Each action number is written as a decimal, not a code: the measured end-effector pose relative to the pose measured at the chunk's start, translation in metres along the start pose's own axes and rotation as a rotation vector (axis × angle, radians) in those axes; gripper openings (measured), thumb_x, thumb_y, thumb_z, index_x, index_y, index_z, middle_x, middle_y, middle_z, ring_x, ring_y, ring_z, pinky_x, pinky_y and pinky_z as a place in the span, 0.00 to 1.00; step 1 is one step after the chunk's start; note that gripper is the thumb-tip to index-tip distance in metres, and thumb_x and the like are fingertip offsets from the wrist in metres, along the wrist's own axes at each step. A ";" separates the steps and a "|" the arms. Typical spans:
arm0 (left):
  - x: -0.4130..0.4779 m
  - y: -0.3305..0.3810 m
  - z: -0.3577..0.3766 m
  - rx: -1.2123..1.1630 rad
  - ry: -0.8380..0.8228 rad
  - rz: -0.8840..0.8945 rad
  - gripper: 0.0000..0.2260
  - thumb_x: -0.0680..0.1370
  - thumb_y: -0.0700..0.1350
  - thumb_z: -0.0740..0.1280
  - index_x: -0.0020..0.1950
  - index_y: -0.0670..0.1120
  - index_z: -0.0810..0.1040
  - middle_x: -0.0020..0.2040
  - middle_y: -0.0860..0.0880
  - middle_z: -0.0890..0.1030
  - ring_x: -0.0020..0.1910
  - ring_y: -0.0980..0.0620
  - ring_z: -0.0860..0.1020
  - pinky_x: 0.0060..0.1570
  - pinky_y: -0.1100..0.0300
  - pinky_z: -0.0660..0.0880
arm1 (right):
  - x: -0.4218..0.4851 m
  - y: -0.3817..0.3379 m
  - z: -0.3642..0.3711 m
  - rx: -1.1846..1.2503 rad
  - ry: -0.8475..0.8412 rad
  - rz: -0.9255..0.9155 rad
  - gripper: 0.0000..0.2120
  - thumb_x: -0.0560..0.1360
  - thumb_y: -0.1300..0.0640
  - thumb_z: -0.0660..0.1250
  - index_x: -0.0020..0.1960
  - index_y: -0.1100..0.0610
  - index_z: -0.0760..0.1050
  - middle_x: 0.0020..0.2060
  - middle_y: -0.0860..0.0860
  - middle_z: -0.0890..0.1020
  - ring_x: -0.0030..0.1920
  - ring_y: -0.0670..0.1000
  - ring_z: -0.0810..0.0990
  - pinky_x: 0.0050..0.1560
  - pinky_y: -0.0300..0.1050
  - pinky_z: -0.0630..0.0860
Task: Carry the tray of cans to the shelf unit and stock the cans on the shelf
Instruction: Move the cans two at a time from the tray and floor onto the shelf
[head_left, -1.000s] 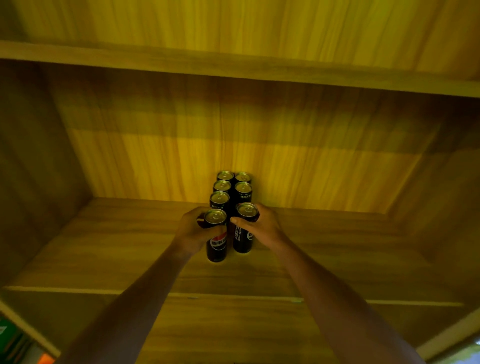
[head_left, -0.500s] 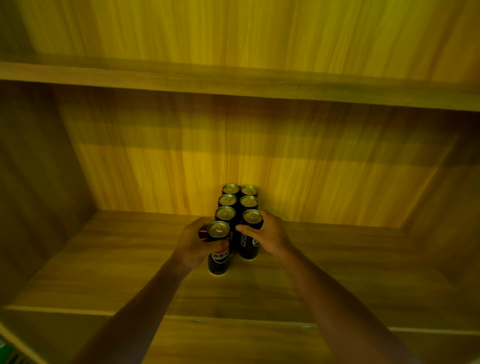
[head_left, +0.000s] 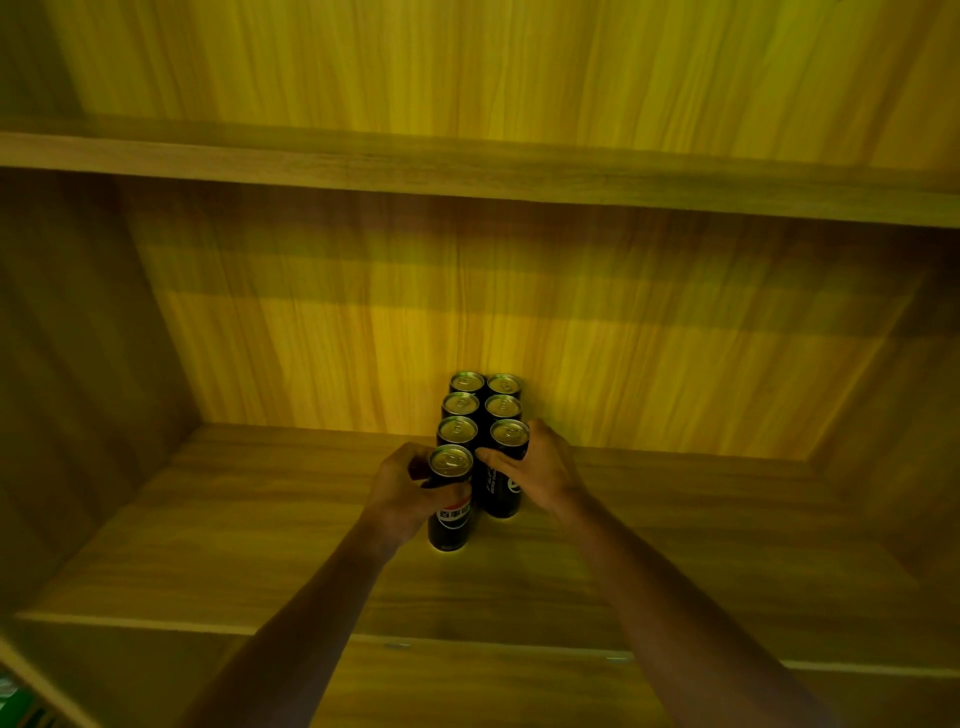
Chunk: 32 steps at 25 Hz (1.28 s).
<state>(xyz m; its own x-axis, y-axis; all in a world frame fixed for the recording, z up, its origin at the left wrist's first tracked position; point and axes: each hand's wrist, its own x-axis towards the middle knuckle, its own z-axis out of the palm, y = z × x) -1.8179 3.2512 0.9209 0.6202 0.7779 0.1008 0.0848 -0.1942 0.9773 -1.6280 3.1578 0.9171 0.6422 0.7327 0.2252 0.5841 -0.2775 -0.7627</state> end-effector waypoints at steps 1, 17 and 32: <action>0.000 0.000 0.001 0.002 0.005 -0.002 0.21 0.63 0.39 0.82 0.52 0.43 0.78 0.49 0.50 0.83 0.48 0.59 0.81 0.43 0.67 0.75 | -0.001 0.000 0.000 0.015 -0.001 0.004 0.36 0.65 0.34 0.76 0.63 0.55 0.74 0.56 0.49 0.83 0.55 0.47 0.82 0.51 0.45 0.82; -0.129 0.028 -0.036 1.058 -0.134 0.494 0.40 0.76 0.70 0.45 0.71 0.39 0.68 0.65 0.40 0.75 0.63 0.40 0.74 0.57 0.47 0.74 | -0.177 -0.057 -0.051 -0.685 -0.002 -0.092 0.36 0.81 0.38 0.58 0.79 0.61 0.56 0.76 0.59 0.65 0.74 0.59 0.66 0.70 0.53 0.69; -0.276 -0.058 -0.039 1.168 -0.275 0.389 0.30 0.81 0.60 0.53 0.75 0.40 0.63 0.69 0.41 0.71 0.68 0.40 0.68 0.66 0.47 0.67 | -0.355 -0.038 0.013 -0.748 -0.075 -0.129 0.26 0.82 0.43 0.57 0.74 0.57 0.65 0.69 0.54 0.73 0.68 0.56 0.73 0.60 0.55 0.76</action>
<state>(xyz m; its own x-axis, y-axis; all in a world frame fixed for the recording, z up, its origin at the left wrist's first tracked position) -2.0244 3.0712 0.8433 0.8886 0.4280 0.1653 0.4104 -0.9025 0.1306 -1.8852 2.9163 0.8582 0.5261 0.8209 0.2223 0.8502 -0.5142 -0.1134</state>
